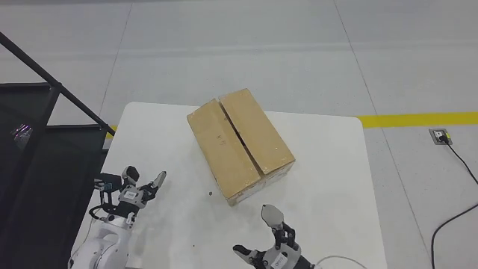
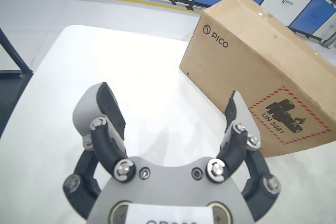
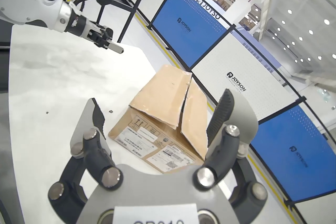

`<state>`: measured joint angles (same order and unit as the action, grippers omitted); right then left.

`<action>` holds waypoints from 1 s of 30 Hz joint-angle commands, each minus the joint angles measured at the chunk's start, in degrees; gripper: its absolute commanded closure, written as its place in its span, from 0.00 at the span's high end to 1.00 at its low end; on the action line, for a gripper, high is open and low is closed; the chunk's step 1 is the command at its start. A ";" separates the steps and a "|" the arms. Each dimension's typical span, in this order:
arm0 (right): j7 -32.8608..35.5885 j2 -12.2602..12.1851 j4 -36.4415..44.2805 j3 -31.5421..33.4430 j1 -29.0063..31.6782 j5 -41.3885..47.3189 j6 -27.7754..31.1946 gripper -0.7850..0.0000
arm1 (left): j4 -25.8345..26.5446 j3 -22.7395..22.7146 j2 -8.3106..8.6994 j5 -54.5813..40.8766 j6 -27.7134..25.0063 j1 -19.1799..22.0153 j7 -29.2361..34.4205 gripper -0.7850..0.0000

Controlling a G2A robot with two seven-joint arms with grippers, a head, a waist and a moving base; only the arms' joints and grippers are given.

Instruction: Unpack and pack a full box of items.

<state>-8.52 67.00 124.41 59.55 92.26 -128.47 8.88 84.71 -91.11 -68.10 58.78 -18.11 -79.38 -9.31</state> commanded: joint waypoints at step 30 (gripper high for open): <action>36.61 10.05 -16.42 -20.96 -19.48 -6.60 -15.96 1.00 | 0.72 1.22 -0.55 -3.17 2.25 0.39 -0.21 1.00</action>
<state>25.50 76.41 109.86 39.55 74.25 -132.57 -6.15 85.37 -89.89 -68.61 55.65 -16.28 -78.93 -9.29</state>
